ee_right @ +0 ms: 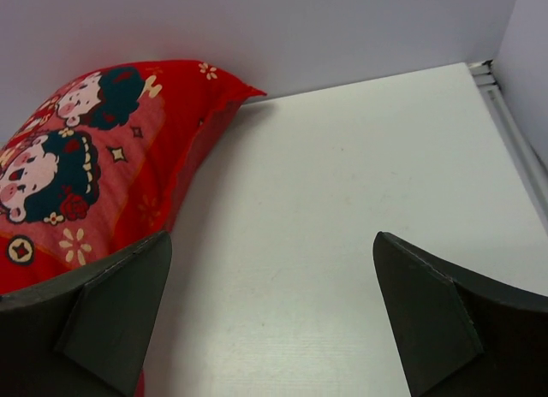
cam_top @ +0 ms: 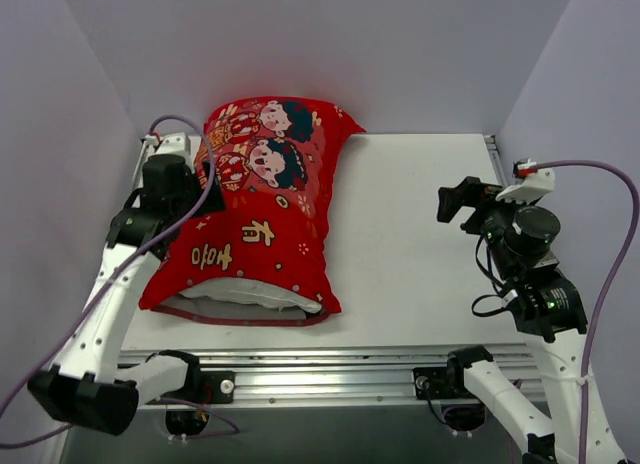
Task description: Remove the pillowcase from the pillow
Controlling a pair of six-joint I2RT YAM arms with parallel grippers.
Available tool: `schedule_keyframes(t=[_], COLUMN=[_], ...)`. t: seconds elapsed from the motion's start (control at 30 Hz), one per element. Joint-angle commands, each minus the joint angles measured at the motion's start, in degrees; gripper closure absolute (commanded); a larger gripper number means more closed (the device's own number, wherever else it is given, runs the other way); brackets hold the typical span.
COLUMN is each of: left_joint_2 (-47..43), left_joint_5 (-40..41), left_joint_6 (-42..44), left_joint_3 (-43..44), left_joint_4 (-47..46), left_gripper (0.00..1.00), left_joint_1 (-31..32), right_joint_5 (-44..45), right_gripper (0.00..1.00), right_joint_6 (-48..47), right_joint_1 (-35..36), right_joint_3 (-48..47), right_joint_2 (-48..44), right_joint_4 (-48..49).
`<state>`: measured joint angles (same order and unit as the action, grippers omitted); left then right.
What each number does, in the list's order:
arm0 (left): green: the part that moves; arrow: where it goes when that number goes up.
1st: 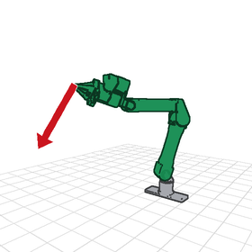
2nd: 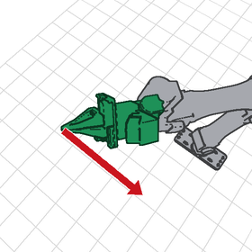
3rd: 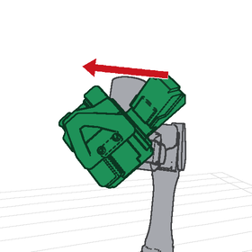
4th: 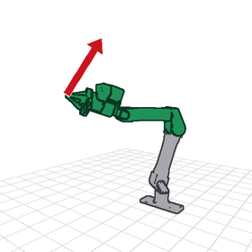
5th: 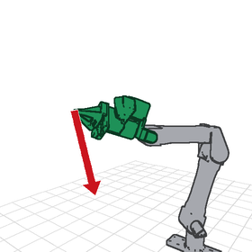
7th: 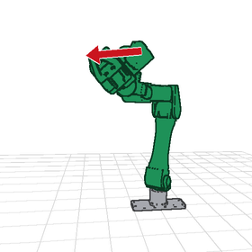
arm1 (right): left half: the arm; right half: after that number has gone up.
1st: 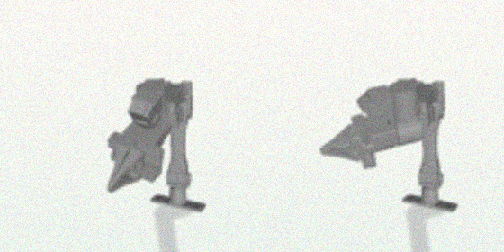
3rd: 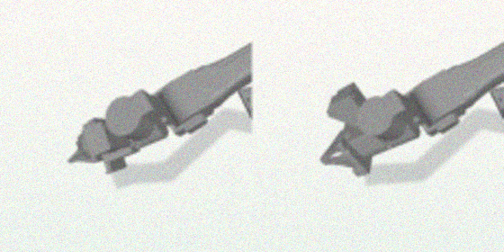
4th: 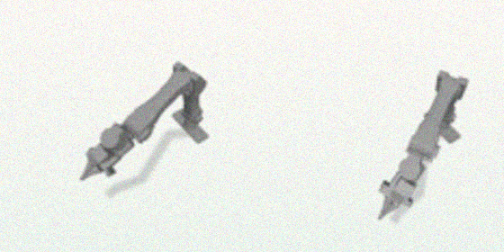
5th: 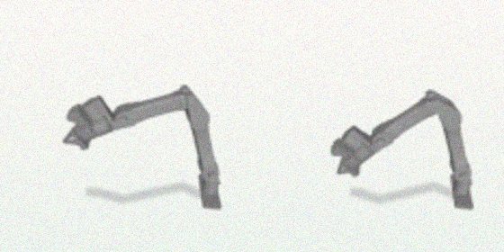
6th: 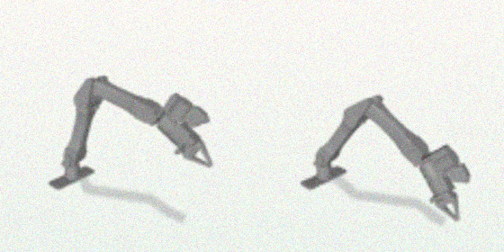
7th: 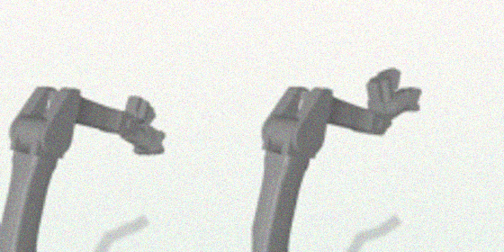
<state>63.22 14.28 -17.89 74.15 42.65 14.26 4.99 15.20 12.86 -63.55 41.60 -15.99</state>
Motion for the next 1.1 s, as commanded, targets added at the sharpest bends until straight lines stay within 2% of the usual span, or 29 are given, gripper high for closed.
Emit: schedule_keyframes(t=[0.0, 0.17, 0.3, 0.43, 0.53, 0.63, 0.7, 0.87, 0.9, 1.0, 1.07], left_joint_2=[8.8, 23.3, 34.0, 38.4, 39.3, 37.5, 33.7, 23.7, 20.4, 13.8, 8.4], left_joint_5=[-3.0, -6.3, -11.0, -16.3, -16.4, -14.7, -10.0, -1.0, 3.0, 8.3, 9.0], left_joint_6=[-2.2, -2.4, -1.1, 1.7, 6.0, 10.9, 11.5, 4.7, 3.2, -2.8, -7.6], left_joint_3=[4.2, 10.2, 12.6, 13.4, 13.0, 13.1, 12.2, 10.4, 10.1, 7.7, 3.4], left_joint_4=[-13.3, -19.5, -25.5, -28.1, -29.1, -28.7, -29.1, -26.9, -24.3, -19.2, -16.6], left_gripper=[0.06, 0.06, 0.06, 0.06, 0.06, 0.06, 0.06, 0.06, 0.06, 0.06, 0.06], left_joint_1=[0.4, 0.9, 4.1, 12.3, 17.0, 22.6, 25.4, 25.9, 25.9, 26.0, 26.1], right_joint_5=[-6.2, -7.2, -8.5, -10.4, -11.4, -12.2, -12.9, -14.0, -14.0, -15.1, -16.0], right_gripper=[0.0, 0.0, 0.0, 0.0, 0.0, 0.0, 0.0, 0.0, 0.0, 0.0, 0.0], right_joint_6=[1.8, 2.7, 3.8, 5.0, 5.7, 6.8, 7.1, 8.4, 8.7, 9.9, 10.5], right_joint_1=[0.4, 0.4, 0.4, 0.4, 0.5, 0.6, 0.5, 0.5, 0.5, 0.7, 1.1], right_joint_3=[2.1, 4.6, 6.1, 7.6, 9.0, 9.8, 10.0, 10.0, 10.1, 10.5, 10.6], right_joint_2=[1.5, 1.6, 0.7, 0.7, 0.9, 1.9, 2.6, 6.4, 7.0, 9.5, 11.6], right_joint_4=[2.7, 4.4, 5.8, 6.7, 7.5, 8.8, 9.2, 10.4, 10.8, 11.8, 12.3])
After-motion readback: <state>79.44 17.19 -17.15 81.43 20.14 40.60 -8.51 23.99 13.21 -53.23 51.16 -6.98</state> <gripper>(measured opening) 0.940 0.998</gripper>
